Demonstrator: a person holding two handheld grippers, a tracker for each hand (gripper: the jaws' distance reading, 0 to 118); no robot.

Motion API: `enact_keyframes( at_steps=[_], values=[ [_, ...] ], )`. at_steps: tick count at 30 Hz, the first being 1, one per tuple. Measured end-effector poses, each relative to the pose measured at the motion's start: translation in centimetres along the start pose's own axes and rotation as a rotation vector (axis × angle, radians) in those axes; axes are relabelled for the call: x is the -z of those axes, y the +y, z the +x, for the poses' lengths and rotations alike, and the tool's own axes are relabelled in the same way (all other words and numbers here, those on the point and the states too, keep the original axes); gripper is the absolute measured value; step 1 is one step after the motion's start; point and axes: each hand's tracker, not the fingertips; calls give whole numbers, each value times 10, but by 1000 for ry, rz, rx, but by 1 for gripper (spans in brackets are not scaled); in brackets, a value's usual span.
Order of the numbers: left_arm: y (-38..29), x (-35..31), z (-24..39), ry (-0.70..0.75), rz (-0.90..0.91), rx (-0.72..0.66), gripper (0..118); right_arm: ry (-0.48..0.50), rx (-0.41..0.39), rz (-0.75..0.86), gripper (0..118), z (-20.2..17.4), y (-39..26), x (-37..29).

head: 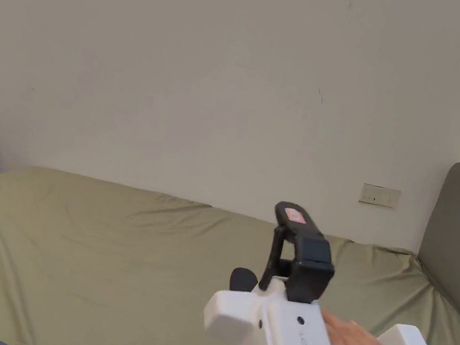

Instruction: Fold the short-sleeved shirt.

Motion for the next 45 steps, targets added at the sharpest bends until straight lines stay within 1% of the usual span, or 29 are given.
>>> enact_keyframes(
  at_steps=[1,2,6,7,8,9,10,11,12,13,14,15,16,17,19,20,22,25,31,35,38,45],
  values=[
    [-3,-1,12,14,32,121,118,6,44,-8,118,8,-3,-5],
    [-6,-1,27,25,51,253,118,13,126,-18,118,13,-10,-8],
    [-41,9,106,-40,41,777,118,38,612,-190,118,45,-40,-1],
    [-52,10,120,-54,45,885,118,34,714,-221,118,51,-51,-1],
    [-61,17,126,-70,57,995,118,24,841,-254,118,57,-66,-3],
    [-77,20,135,-83,67,1104,118,12,988,-281,118,57,-89,-3],
    [-87,21,138,-89,72,1187,118,5,1082,-293,118,58,-100,-6],
    [-100,23,141,-101,79,1261,118,4,1202,-299,118,57,-115,-11],
    [-109,26,137,-107,80,1312,118,5,1291,-319,118,56,-127,-14],
    [-118,27,134,-107,81,1343,118,-4,1330,-369,118,51,-136,-18],
    [-127,29,129,-110,70,1362,118,-9,1307,-402,118,46,-142,-21],
    [-133,31,121,-113,51,1365,118,-10,1260,-421,118,41,-146,-24],
    [-136,32,115,-114,35,1369,118,-11,1238,-444,118,38,-148,-26],
    [-141,34,109,-100,3,1380,118,-3,1249,-459,118,34,-147,-28],
    [-145,38,99,-68,-36,1381,118,29,1328,-469,118,30,-154,-31],
    [-146,36,96,-63,-45,1374,118,29,1356,-474,118,28,-156,-31],
    [-145,38,91,-56,-57,1361,118,19,1347,-482,118,27,-154,-31],
    [-142,38,90,-37,-46,1349,118,30,1347,-480,118,28,-153,-29],
    [-137,45,88,-20,-51,1349,118,50,1374,-483,118,25,-150,-25],
    [-140,43,87,-28,-60,1358,118,65,1392,-493,118,22,-151,-25],
    [-142,43,86,-32,-67,1363,118,85,1392,-502,118,19,-152,-24],
    [-144,43,87,-40,-68,1362,118,94,1395,-498,118,20,-151,-24]
  ],
)
